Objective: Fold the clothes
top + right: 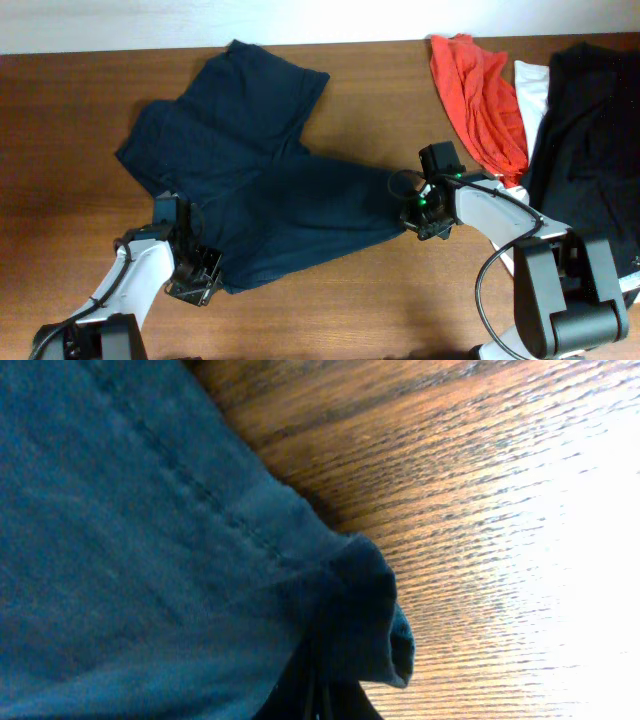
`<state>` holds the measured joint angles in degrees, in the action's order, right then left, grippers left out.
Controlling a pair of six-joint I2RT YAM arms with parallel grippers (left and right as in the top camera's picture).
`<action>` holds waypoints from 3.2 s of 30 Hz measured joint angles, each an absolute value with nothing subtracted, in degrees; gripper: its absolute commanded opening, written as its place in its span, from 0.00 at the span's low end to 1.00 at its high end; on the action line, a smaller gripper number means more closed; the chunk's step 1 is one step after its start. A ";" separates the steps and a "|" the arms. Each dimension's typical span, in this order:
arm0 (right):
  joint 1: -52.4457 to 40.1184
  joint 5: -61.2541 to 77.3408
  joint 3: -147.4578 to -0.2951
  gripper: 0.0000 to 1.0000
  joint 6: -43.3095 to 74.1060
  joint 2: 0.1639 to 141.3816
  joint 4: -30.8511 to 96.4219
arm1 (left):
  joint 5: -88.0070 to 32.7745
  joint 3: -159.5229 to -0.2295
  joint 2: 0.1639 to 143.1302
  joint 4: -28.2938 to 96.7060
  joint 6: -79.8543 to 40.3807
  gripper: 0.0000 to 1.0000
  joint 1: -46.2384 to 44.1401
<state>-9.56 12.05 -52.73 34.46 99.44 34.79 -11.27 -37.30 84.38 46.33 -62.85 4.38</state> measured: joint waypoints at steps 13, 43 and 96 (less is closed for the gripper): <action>7.09 4.03 -73.19 0.04 28.03 91.29 70.15 | -10.44 -58.04 85.19 48.42 -39.57 0.00 -14.68; -0.62 12.97 -85.84 0.04 3.86 100.22 26.26 | 0.93 -70.50 87.42 46.33 -56.60 0.00 -9.80; -5.02 3.33 -94.41 0.25 -0.45 113.62 56.27 | -2.92 -64.60 107.37 39.75 -47.27 0.01 -2.09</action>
<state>-5.02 3.33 -94.41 -0.45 113.62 56.27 -2.92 -64.60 107.37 39.75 -47.27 -2.09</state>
